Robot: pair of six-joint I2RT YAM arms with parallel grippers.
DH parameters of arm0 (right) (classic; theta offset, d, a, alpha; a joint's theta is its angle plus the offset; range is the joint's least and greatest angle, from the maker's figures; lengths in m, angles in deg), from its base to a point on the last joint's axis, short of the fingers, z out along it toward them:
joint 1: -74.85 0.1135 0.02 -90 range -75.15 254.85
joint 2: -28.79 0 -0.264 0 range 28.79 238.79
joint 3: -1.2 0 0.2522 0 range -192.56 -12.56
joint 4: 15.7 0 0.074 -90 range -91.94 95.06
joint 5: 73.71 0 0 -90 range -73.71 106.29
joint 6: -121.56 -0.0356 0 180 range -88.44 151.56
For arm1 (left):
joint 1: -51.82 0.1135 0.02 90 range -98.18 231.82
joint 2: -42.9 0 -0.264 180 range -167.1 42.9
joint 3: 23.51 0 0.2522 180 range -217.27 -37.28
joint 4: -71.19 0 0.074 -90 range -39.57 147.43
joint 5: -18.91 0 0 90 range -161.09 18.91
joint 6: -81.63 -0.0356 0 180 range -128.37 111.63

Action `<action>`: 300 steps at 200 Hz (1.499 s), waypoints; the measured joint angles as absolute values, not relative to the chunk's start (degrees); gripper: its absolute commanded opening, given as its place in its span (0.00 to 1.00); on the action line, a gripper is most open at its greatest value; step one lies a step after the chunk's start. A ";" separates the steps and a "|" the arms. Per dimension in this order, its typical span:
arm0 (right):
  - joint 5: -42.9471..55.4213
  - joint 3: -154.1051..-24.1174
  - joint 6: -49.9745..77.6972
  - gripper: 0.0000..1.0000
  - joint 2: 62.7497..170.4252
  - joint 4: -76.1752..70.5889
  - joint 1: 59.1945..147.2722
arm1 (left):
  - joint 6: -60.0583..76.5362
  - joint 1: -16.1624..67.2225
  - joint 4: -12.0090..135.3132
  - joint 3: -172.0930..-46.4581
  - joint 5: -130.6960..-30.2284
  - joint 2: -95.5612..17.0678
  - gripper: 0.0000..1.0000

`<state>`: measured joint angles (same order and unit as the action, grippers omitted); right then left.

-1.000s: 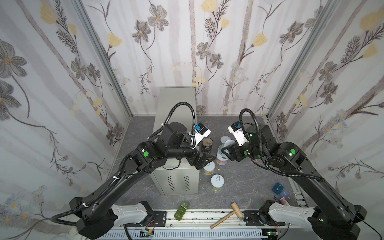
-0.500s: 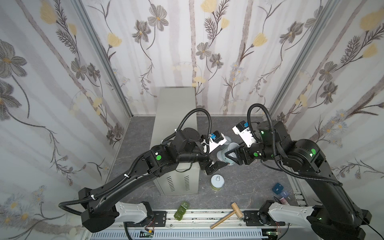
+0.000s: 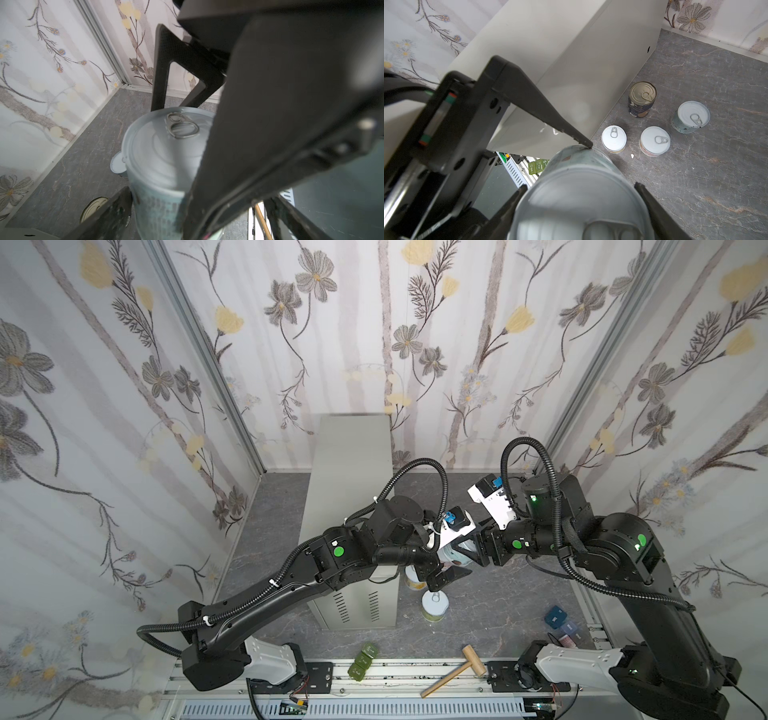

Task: Place and organize the canned foods onto the counter
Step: 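Carry the can toward the left gripper while the left gripper closes on it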

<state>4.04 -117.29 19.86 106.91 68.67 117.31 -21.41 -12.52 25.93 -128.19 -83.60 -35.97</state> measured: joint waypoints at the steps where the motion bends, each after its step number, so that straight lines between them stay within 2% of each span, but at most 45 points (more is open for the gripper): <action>1: 4.04 -117.31 19.86 0.45 106.91 68.67 117.31 | -21.43 -12.56 25.97 -128.19 -83.54 -36.00 1.00; 99: 4.50 -117.33 18.09 0.45 107.02 69.32 118.51 | -22.96 -13.76 34.06 -127.38 -81.75 -37.72 0.93; 119: 5.61 -117.05 17.32 0.45 106.78 69.12 118.77 | -23.31 -13.83 34.27 -127.47 -81.81 -37.99 0.84; 140: 5.72 -116.13 15.90 0.45 106.28 69.23 118.88 | -25.95 -13.81 33.42 -127.47 -81.66 -38.14 0.69; 165: 5.74 -115.60 14.44 0.45 105.80 69.45 119.06 | -28.36 -13.87 33.05 -127.47 -81.46 -38.25 0.62; 180: 6.16 -115.52 14.37 0.45 105.67 69.32 119.10 | -28.36 -13.85 33.42 -127.47 -81.51 -38.42 0.62; 191: 6.29 -115.38 14.22 0.45 105.56 69.32 119.12 | -28.36 -13.85 33.58 -127.47 -81.62 -38.53 0.69; 210: 6.84 -115.10 14.02 0.43 105.25 69.19 119.21 | -28.22 -13.87 34.34 -127.14 -81.68 -38.58 0.76; 231: 8.34 -114.34 13.12 0.42 104.68 67.29 119.49 | -26.61 -13.85 37.27 -125.96 -80.98 -38.38 0.81; 265: 10.33 -110.84 9.96 0.42 102.80 63.92 120.70 | -26.63 -14.07 40.70 -123.12 -78.88 -37.57 0.75; 300: 11.45 -110.01 7.40 0.42 102.06 62.87 121.33 | -28.60 -14.48 41.09 -123.07 -78.07 -37.79 0.57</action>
